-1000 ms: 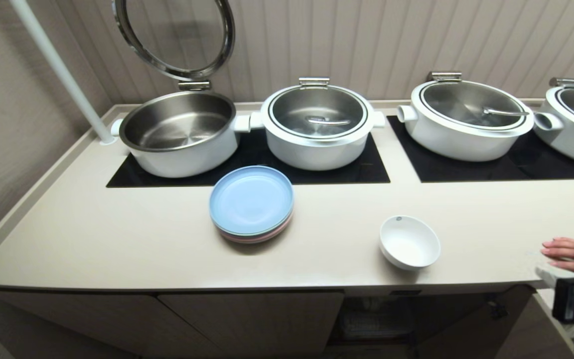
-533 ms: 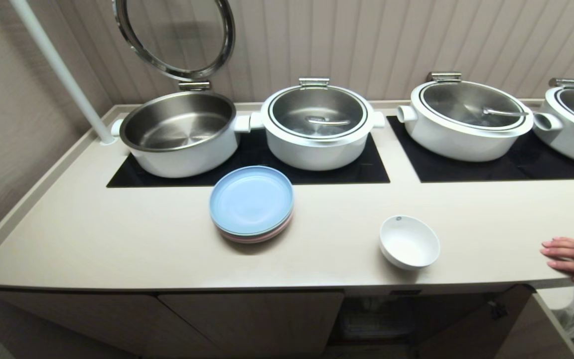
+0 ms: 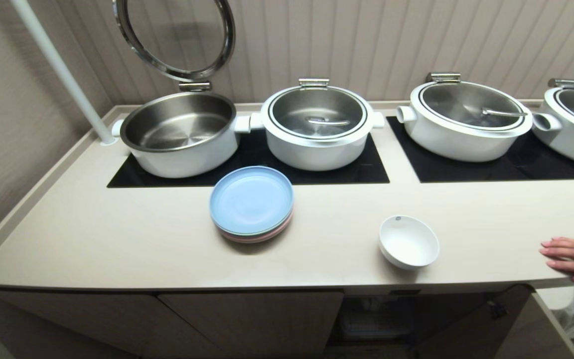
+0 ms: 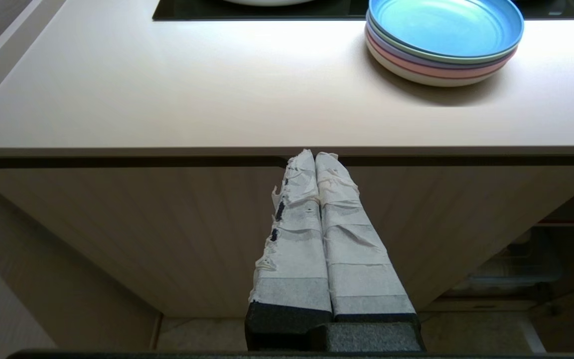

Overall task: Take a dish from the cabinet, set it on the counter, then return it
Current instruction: Pick up the bowl from the table

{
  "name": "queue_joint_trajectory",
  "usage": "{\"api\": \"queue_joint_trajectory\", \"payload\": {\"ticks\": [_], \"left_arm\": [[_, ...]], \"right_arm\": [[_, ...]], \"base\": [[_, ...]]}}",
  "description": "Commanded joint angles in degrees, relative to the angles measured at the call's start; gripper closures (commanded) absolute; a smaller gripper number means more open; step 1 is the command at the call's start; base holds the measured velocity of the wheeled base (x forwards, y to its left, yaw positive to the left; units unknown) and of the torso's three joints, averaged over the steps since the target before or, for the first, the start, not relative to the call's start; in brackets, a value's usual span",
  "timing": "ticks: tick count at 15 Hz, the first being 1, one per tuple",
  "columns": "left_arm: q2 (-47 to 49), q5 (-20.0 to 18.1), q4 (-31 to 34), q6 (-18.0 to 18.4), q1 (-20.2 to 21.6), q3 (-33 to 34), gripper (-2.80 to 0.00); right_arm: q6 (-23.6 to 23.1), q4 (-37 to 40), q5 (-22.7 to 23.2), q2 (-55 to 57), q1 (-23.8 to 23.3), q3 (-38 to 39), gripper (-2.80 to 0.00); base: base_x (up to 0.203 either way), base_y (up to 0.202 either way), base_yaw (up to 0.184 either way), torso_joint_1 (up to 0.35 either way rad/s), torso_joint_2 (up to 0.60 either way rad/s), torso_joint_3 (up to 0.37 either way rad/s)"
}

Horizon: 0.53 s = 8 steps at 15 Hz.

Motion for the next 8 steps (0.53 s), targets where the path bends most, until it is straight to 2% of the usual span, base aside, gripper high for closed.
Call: {"api": "queue_joint_trajectory", "payload": {"ticks": [1, 4, 8], "left_arm": [[0.00, 0.01, -0.01, -0.03, 0.00, 0.01, 0.00], [0.00, -0.06, -0.01, -0.03, -0.01, 0.01, 0.00], [0.00, 0.03, -0.01, -0.03, -0.01, 0.01, 0.00]], "right_arm": [[0.28, 0.02, 0.67, -6.23, -0.32, 0.22, 0.00], [2.74, 0.29, 0.58, -6.23, -0.32, 0.13, 0.00], [2.83, 0.29, 0.50, -6.23, -0.32, 0.13, 0.00]], "base": [[0.000, 0.000, 0.000, 0.000, 0.00, 0.000], [0.000, 0.000, 0.000, 0.000, 0.00, 0.000], [0.000, 0.000, 0.000, 0.000, 0.00, 0.000]]}}
